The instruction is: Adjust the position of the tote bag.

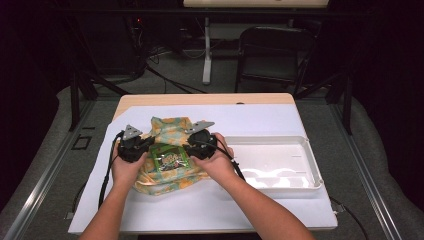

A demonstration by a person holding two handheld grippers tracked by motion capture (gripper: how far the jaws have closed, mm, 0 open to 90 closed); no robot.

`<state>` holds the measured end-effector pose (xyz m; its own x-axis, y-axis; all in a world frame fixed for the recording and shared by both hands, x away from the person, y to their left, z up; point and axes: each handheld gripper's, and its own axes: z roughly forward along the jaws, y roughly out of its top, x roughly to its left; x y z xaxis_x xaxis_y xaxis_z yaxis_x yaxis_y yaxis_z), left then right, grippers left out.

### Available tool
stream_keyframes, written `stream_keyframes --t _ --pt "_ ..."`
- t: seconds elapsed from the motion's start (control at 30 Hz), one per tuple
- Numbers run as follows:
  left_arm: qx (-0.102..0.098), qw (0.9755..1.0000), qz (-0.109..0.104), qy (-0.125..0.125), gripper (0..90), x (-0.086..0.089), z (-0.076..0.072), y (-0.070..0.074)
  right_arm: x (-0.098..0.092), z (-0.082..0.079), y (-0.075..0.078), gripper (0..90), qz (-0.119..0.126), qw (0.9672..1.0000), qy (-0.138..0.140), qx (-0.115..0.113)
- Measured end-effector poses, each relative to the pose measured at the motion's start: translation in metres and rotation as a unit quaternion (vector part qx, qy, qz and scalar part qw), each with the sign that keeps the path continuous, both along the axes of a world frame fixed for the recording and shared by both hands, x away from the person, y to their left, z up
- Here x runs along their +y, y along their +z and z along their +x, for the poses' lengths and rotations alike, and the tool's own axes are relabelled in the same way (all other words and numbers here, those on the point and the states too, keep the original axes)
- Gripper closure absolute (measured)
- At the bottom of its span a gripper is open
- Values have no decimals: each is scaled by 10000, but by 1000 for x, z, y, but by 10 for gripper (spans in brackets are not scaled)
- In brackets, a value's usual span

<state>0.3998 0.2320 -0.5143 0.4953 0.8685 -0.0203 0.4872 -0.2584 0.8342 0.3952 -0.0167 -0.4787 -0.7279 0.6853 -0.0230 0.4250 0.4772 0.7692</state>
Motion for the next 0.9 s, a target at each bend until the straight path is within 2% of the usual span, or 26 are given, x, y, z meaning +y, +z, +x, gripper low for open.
stream_keyframes --t 0.1,0.27,0.63,0.77,0.9 --pt "-12 10000 -15 -12 900 0 -1 1 9 6 -4 646 -77 10000 14 33" --pt "-29 10000 -78 -38 900 -1 -3 3 21 18 -19 635 -257 9996 -31 79" --pt "-77 9998 -89 -137 900 -4 -8 7 30 26 -34 568 -453 9990 -48 -3" --pt "-95 9998 -117 -153 900 -5 -10 8 35 27 -37 549 -612 9981 14 -62" --pt "-100 9997 -117 -176 900 -6 -11 9 36 28 -38 551 -612 9981 -30 -73"
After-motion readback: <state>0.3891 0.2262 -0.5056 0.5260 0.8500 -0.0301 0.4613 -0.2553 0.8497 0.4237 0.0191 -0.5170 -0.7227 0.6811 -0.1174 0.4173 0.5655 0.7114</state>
